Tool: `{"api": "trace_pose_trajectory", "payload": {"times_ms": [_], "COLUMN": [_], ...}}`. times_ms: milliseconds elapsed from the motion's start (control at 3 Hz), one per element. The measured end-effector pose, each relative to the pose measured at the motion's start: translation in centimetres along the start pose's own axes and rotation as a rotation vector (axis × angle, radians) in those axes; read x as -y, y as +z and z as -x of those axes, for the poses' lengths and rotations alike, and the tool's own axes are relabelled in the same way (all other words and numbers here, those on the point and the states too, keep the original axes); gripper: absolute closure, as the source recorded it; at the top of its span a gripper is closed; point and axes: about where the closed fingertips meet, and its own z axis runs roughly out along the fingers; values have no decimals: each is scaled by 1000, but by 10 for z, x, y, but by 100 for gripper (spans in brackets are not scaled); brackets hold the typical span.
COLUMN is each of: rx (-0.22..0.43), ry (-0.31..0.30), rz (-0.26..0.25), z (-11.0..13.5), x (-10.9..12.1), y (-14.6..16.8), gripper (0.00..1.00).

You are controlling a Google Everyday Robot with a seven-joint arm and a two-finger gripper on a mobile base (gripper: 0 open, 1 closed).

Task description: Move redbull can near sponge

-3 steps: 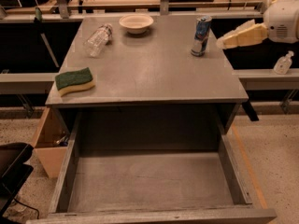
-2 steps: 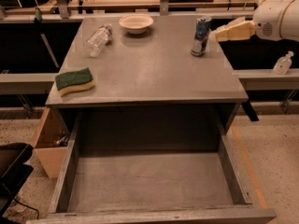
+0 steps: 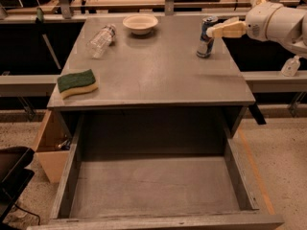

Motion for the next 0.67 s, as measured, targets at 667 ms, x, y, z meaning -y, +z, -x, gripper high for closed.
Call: {"api": "trace_pose_trajectory", "payload": {"times_ms": [667], "rx": [37], "ry": [184], "rz": [54], "z": [-28], "x": [5], "y": [41], "gripper": [0]}}
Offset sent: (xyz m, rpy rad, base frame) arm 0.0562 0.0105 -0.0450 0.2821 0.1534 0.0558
